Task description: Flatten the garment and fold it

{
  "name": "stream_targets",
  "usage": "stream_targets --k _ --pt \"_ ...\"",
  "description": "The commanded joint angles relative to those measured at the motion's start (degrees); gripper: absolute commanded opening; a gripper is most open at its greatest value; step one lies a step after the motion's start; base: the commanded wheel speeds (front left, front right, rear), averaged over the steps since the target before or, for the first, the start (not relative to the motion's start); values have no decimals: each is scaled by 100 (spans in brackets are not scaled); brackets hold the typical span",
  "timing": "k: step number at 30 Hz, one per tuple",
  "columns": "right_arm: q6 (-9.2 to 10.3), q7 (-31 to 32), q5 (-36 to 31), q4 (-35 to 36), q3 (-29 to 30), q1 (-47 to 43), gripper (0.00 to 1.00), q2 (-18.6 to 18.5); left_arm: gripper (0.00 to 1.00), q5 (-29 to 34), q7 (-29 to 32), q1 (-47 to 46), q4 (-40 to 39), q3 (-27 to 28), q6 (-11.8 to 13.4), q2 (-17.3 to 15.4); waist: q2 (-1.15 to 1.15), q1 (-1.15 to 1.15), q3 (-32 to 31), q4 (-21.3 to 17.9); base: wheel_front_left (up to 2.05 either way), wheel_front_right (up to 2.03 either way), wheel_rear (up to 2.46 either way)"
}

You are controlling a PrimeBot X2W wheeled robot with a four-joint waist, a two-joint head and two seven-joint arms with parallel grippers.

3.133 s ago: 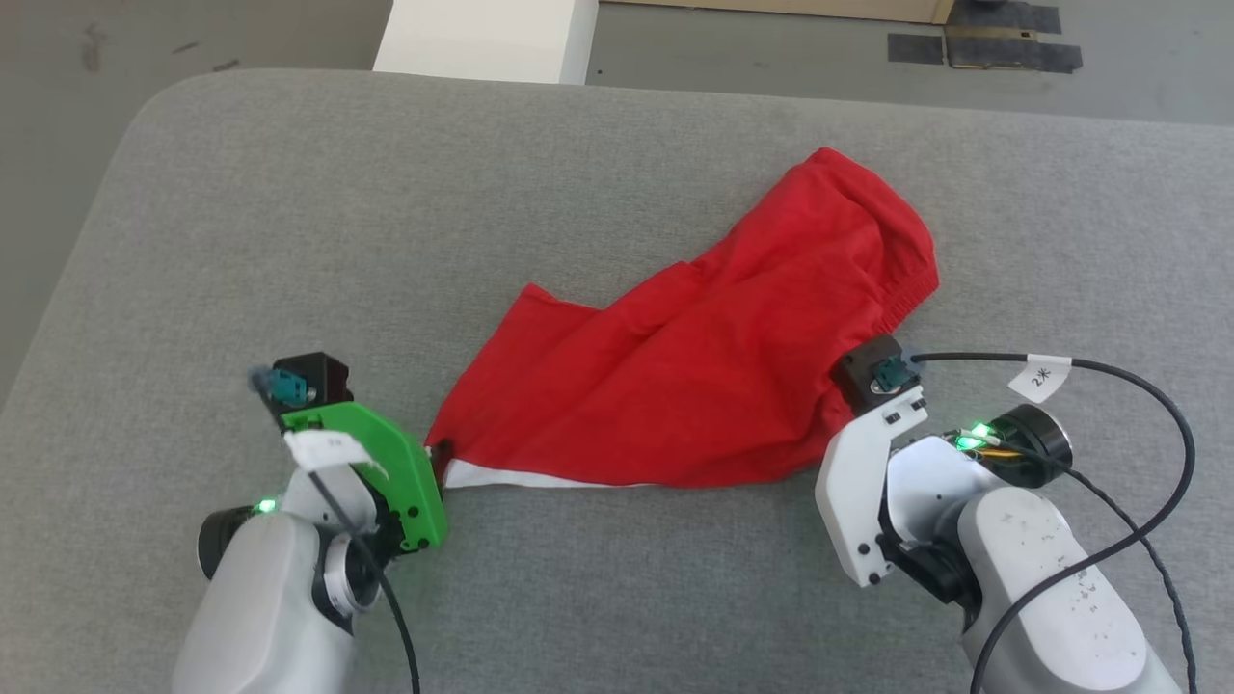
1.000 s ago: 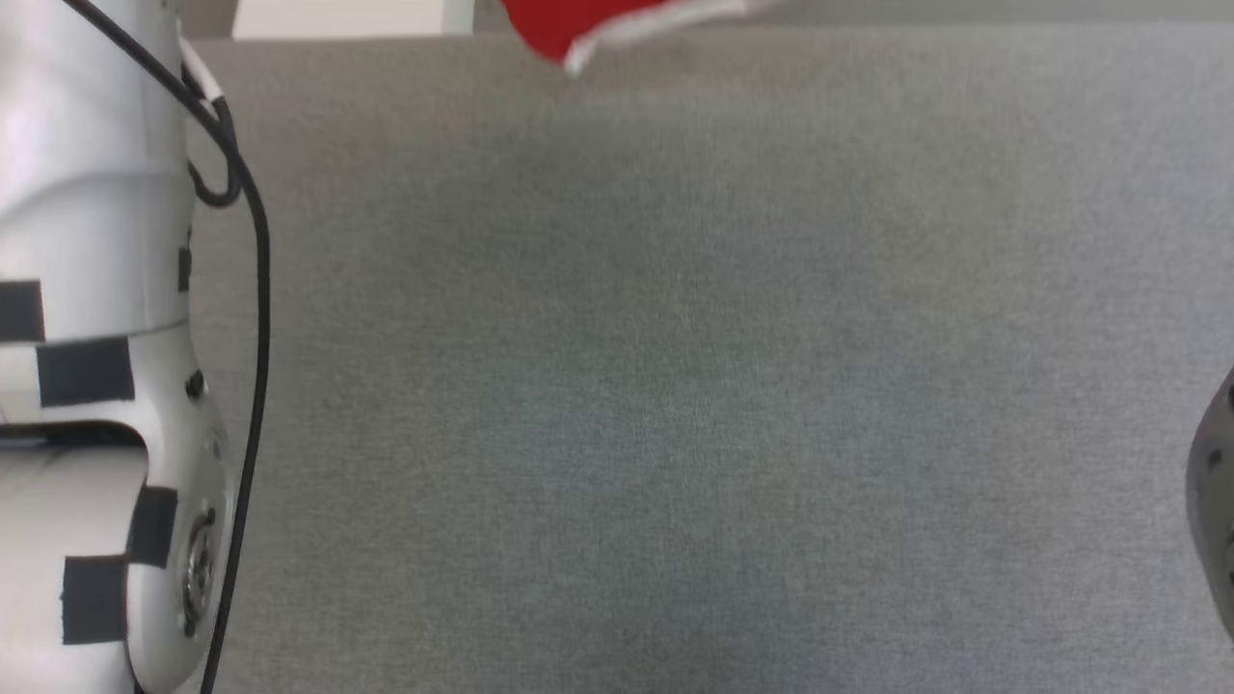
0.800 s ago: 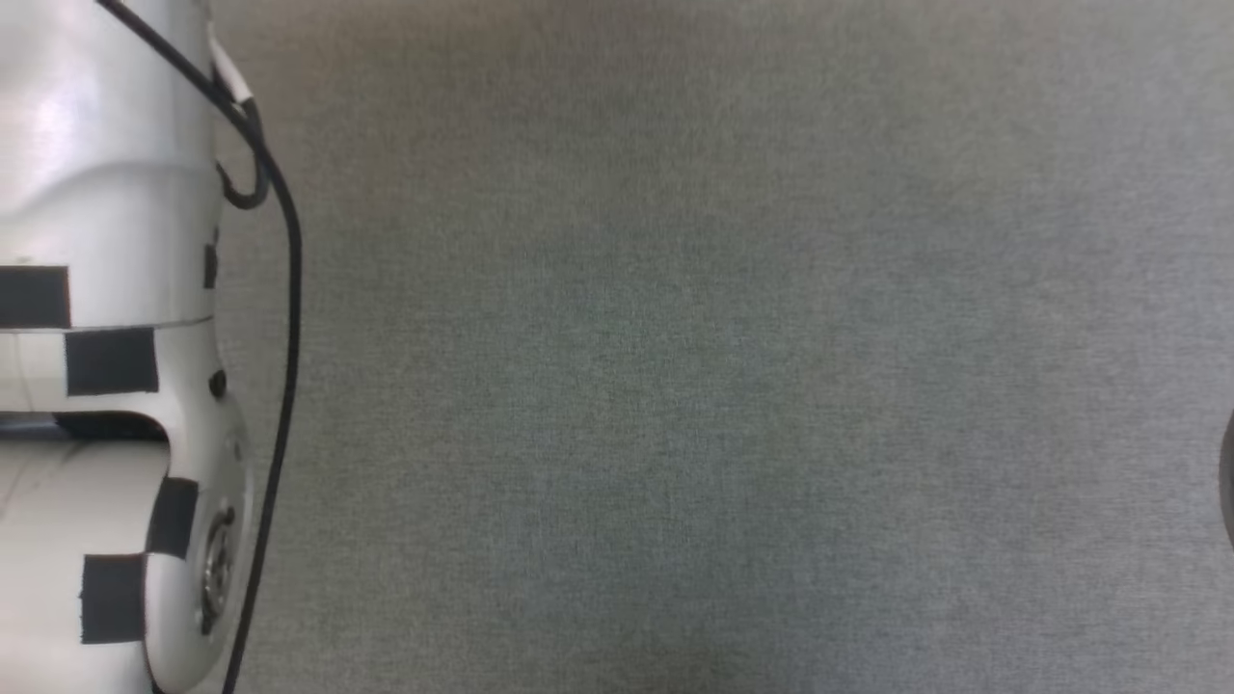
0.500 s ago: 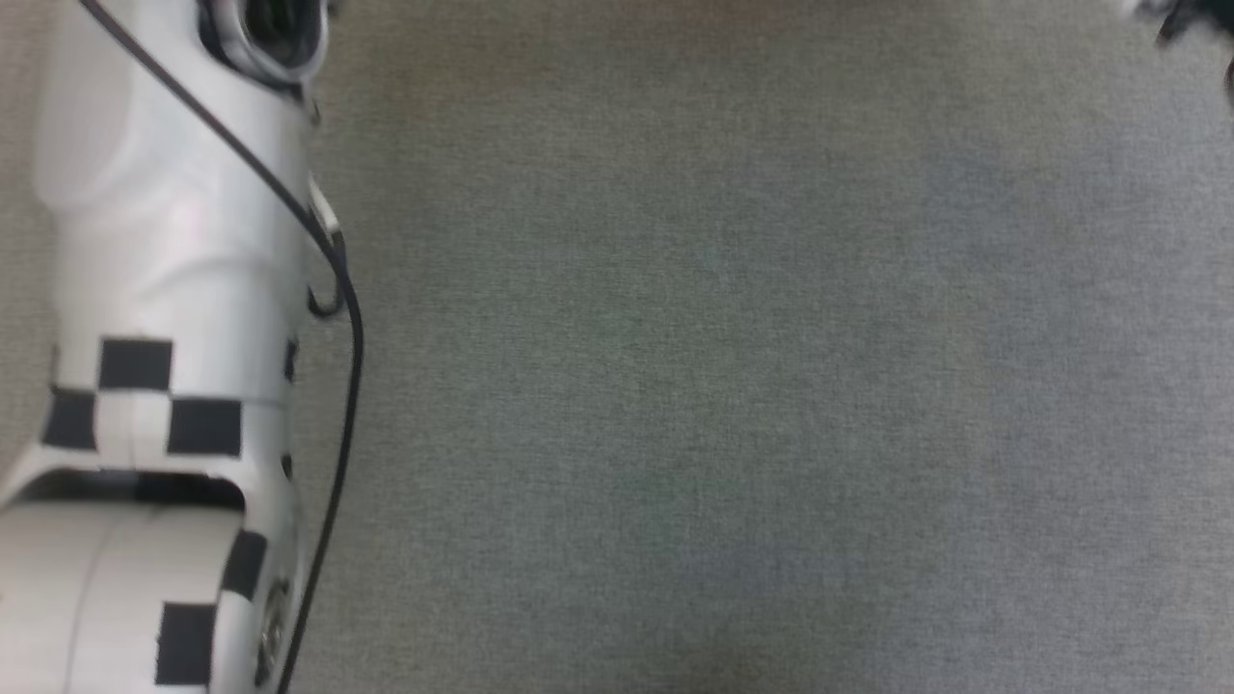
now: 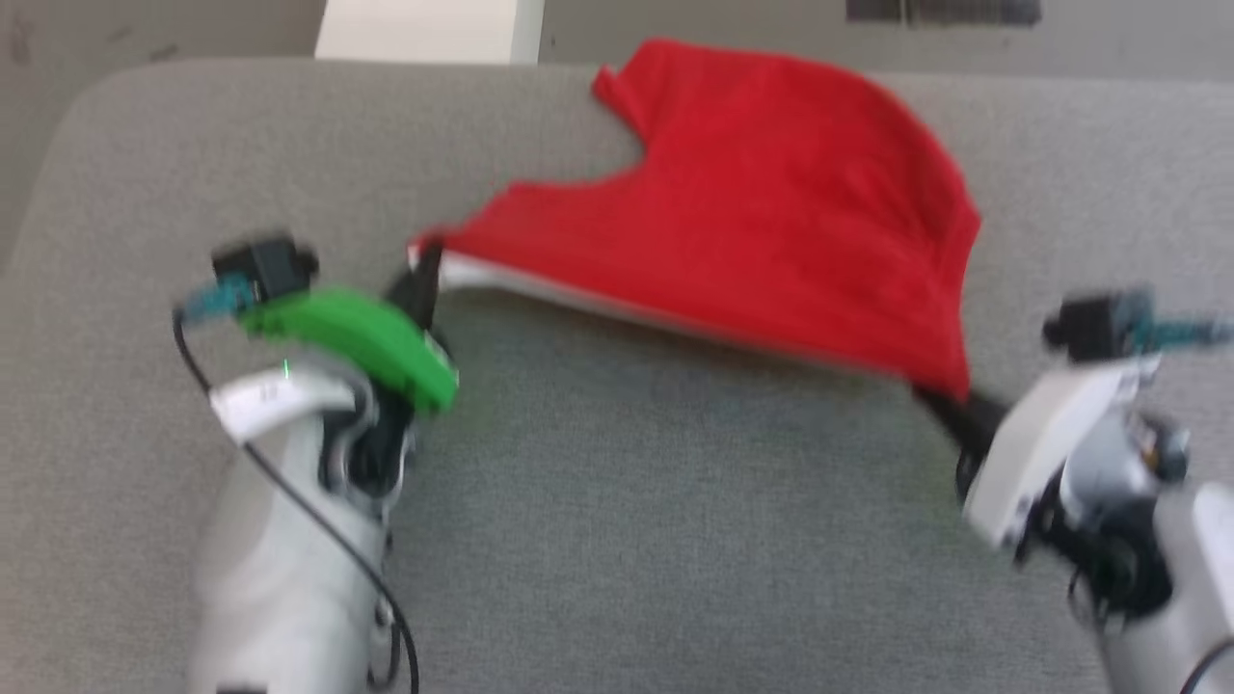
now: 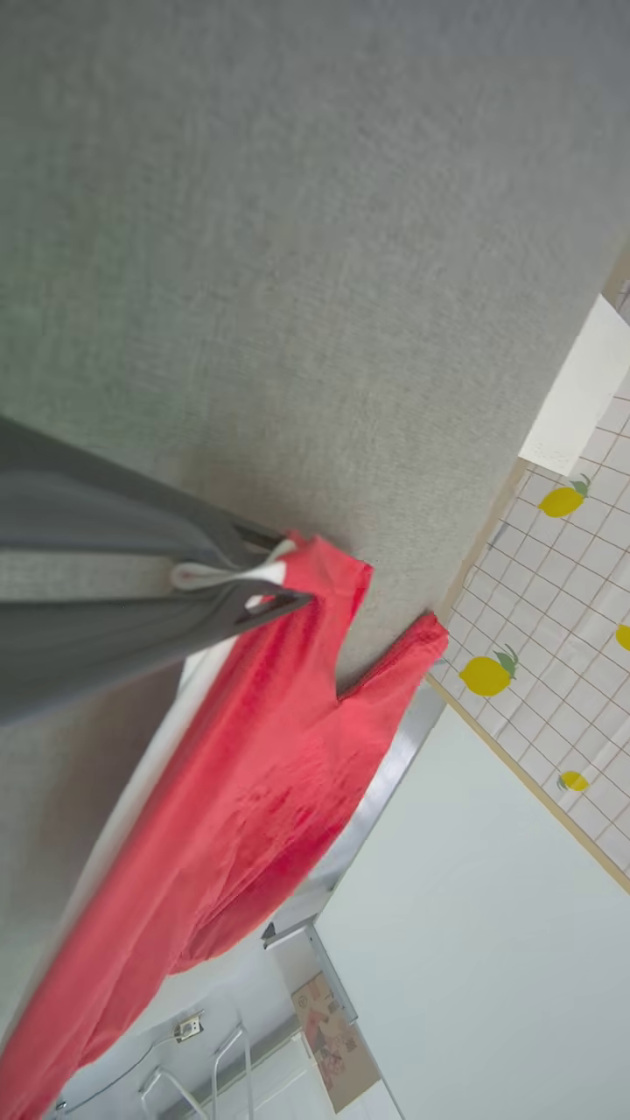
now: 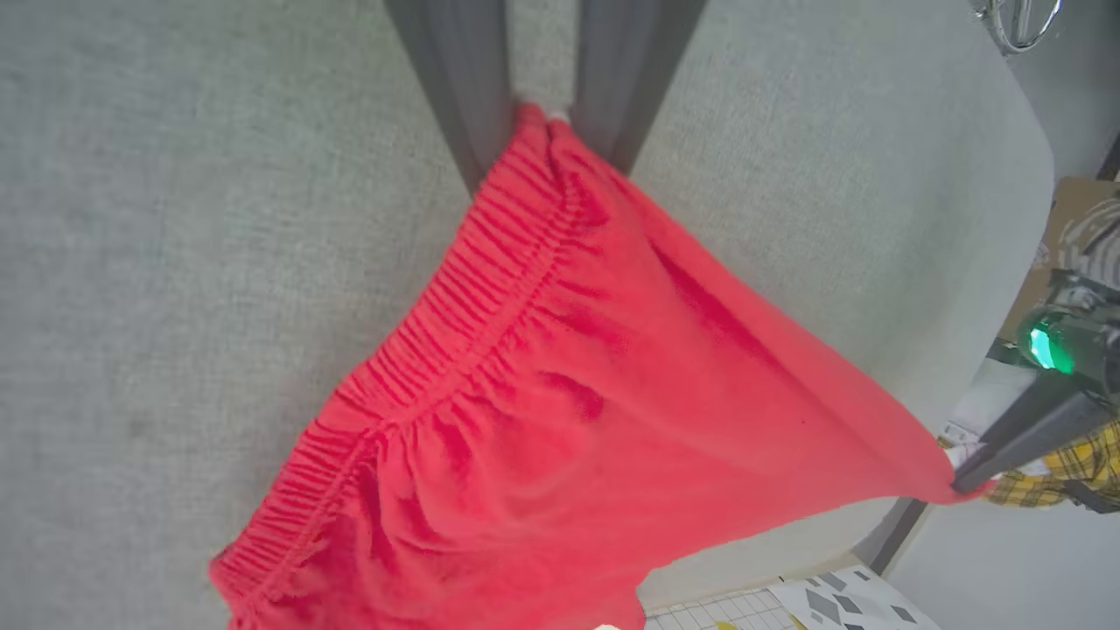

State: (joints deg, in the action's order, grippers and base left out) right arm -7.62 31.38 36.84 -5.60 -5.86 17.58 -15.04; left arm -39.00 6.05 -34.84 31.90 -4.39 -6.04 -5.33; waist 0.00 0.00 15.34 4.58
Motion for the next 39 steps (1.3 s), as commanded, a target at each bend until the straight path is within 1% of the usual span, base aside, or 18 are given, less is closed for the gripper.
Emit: stream_targets --k 1,3,8,10,14,16,19,23,28,32,39 --pt "13 37 16 81 116 -399 0 22 0 -76 10 389 -142 104 141 -127 0 0 -792 -60 0 0 0" --pt "13 49 5 234 212 -929 0 214 0 -159 81 969 -397 166 269 -109 0 0 -927 -90 0 0 0" --pt "13 145 -153 565 368 -2045 0 645 0 -228 250 2330 -1011 336 694 -160 0 0 -1238 -150 0 0 0" --pt "13 198 -272 711 396 -2374 0 730 0 -215 326 2787 -1278 368 877 -163 0 0 -1297 -158 0 0 0" --pt "13 406 -403 985 374 -2883 0 878 0 -142 475 3483 -1736 423 1222 -212 0 0 -1377 -156 0 0 0" --pt "13 516 -430 1124 369 -3050 0 934 0 -89 497 3701 -1970 431 1347 -229 0 0 -1380 -153 0 0 0" --pt "13 579 -463 1282 432 -3162 0 1007 0 -119 457 3821 -2277 477 1407 -202 0 0 -1377 -151 0 0 0" --pt "13 675 -518 1430 485 -3076 0 1081 0 -64 479 3516 -2544 418 1462 -208 0 0 -1276 -167 0 0 0" --pt "13 812 -531 1506 486 -2755 0 1112 0 24 615 2656 -2392 222 1384 -260 0 0 -1015 -258 0 0 0" --pt "13 907 -477 1471 508 -2334 0 1115 0 112 657 1605 -1913 -8 1213 -238 0 0 -644 -416 0 0 0" --pt "13 891 -405 1294 474 -1608 0 1127 0 300 628 89 -899 -326 963 -178 0 0 3 -733 0 0 0"
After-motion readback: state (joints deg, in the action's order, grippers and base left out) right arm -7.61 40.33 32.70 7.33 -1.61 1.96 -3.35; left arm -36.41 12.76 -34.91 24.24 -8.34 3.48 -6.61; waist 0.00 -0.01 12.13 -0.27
